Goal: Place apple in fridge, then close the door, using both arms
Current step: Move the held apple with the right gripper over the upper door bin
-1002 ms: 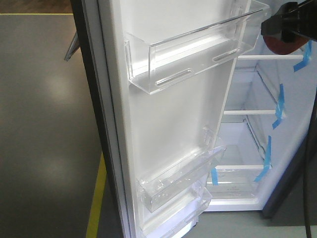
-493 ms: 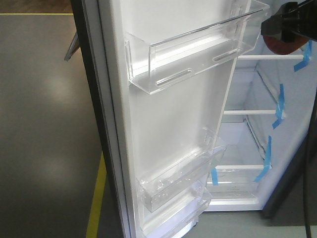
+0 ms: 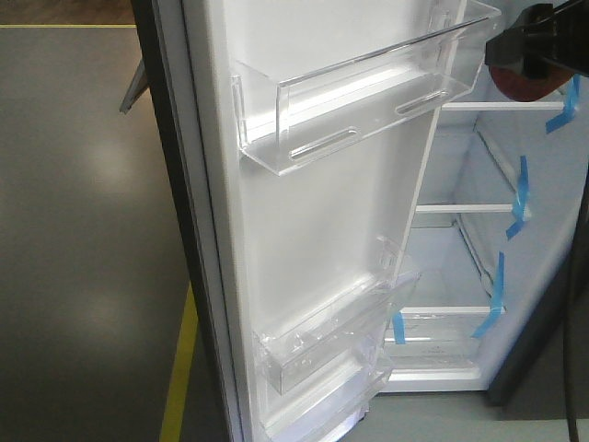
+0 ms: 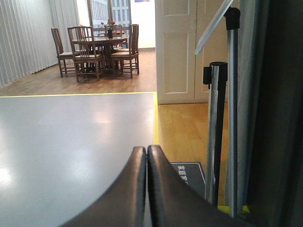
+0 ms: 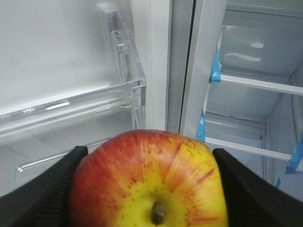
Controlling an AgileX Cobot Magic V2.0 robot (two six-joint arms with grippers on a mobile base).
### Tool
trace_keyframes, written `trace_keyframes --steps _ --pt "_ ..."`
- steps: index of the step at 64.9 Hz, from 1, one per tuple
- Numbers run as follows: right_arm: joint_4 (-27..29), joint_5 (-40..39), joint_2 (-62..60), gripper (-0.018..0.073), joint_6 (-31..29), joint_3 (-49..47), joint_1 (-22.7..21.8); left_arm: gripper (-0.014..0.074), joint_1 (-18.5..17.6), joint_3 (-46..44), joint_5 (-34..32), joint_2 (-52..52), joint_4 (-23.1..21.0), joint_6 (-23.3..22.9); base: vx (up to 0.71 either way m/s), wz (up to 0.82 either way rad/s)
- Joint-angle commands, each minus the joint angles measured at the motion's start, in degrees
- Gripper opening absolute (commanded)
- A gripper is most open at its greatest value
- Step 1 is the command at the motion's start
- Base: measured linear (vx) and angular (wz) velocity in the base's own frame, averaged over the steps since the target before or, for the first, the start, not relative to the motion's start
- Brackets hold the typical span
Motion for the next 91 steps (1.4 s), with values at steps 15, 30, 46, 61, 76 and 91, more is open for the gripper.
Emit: trace_keyframes --steps 15,30,46,61,76,91 --pt "1.2 -4.1 -2.0 0.0084 -0.2 -1.8 -0.4 -0.0006 -0.2 1.6 -4.1 -0.9 0.0 -0.5 0.00 0.00" --pt "1.6 -4.1 -2.0 0.0084 0.0 -1.8 -0.4 -0.0006 -0.2 1.6 -4.1 -0.9 0.0 -0.5 0.00 0.00" --pt "1.7 -6.1 -8.5 0.0084 0.0 -1.8 -0.4 -0.0006 -0.2 1.6 -4.1 -0.9 0.0 -0.5 0.00 0.00" --pt "10.8 -17.9 -13.6 0.0084 -1.9 -2.0 -0.4 -0.0006 -0.2 1.6 -4.1 -0.9 0.0 -0.5 0.00 0.00" --pt "32.6 -9.8 -7.6 0.0084 -22.7 -7.6 -0.4 -0.0006 -0.2 1.6 -4.1 -0.9 0.0 -0.5 0.00 0.00" --pt "43.1 -0.6 2.7 0.0084 -28.7 -15.9 -0.4 -0.0006 -0.2 1.6 -4.1 -0.9 0.0 -0.5 0.00 0.00"
